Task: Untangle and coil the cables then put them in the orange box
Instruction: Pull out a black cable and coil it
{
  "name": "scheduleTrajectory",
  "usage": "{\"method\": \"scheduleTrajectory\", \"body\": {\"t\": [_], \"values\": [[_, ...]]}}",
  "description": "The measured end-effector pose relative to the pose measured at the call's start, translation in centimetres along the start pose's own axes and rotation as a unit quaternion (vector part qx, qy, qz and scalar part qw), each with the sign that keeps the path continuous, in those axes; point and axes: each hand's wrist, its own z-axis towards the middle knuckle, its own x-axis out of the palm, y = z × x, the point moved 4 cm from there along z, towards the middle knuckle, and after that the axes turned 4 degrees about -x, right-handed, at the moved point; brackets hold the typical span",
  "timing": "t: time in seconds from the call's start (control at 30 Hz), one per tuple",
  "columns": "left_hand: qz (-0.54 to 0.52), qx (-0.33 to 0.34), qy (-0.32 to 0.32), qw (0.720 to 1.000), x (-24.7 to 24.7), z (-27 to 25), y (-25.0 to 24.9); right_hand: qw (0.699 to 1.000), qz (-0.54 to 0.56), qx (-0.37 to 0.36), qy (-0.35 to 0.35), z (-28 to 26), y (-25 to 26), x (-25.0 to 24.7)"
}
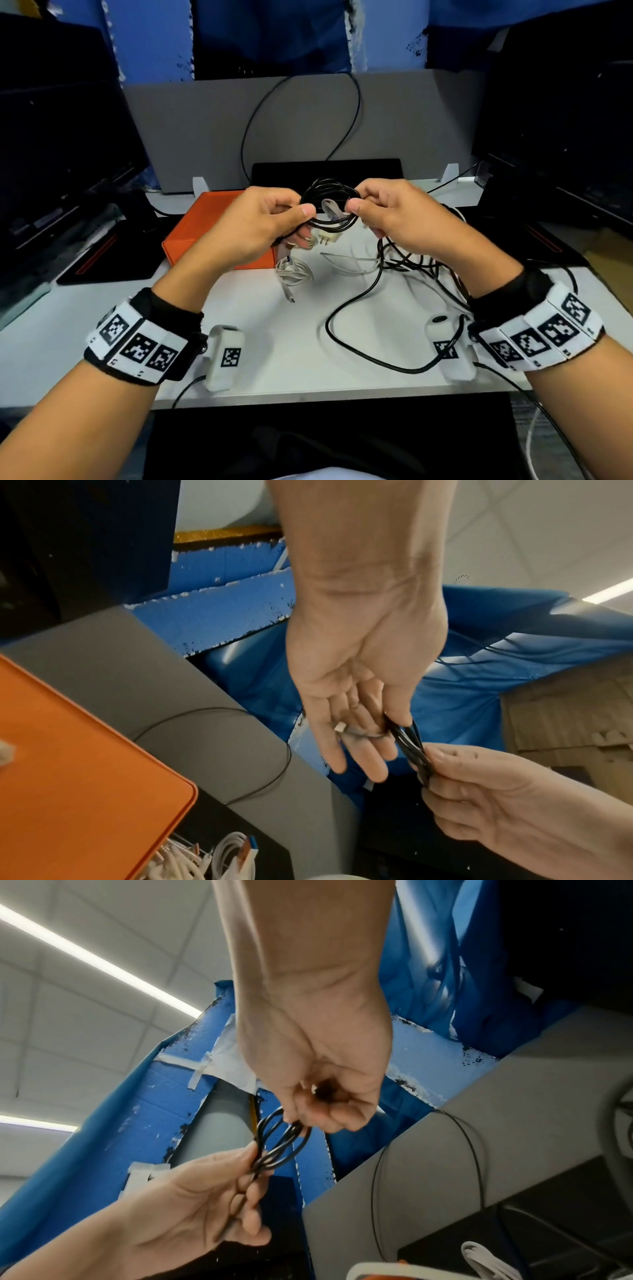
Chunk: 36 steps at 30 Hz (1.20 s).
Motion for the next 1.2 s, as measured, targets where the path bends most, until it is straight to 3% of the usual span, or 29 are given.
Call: {"method": "scheduleTrajectory", "body": {"t": [0.17,0.33,0.47,0.53,0.6,0.67,0.73,0.9,1.0,1.1,1.2], "values": [[0.042,-0.009,-0.010,0.999,0.4,0.3,0.6,1.000,-0.011,0.004,-0.002,0.0,-0.1,0.1],[0.048,-0.024,0.047,0.997,0.6,0.6,1.6,0.998,0.036,0.044,0.016,0.1,-1.7,1.7],[0.000,-0.041,-0.017,0.999,-0.7,2.4,2.4,0.993,0.096,0.060,0.033,0.5,-3.1,3.0],[0.022,-0.062,-0.057,0.996,-1.4,3.8,2.8,0.990,0.039,0.083,0.105,0.4,-4.3,3.6],[0.049,-0.092,-0.064,0.993,-2.0,5.1,3.2,0.970,-0.070,0.088,0.217,-0.1,-4.9,4.4],[0.076,-0.121,-0.039,0.989,-2.2,6.6,3.5,0.929,-0.180,0.079,0.314,-0.7,-5.0,4.7],[0.091,-0.138,-0.006,0.986,-1.8,8.2,4.0,0.888,-0.262,0.075,0.370,-1.0,-5.4,4.7],[0.165,-0.172,0.075,0.968,1.3,11.5,5.9,0.840,-0.320,0.094,0.428,-1.6,-5.2,3.9],[0.268,-0.186,0.180,0.928,4.3,12.5,7.3,0.803,-0.336,0.095,0.484,-1.7,-5.1,4.1],[0.326,-0.214,0.206,0.898,5.3,13.6,8.7,0.780,-0.352,0.082,0.511,-1.5,-4.9,4.4],[0.433,-0.196,0.210,0.854,5.4,14.7,8.7,0.777,-0.356,0.076,0.513,-1.5,-4.9,4.4]]}}
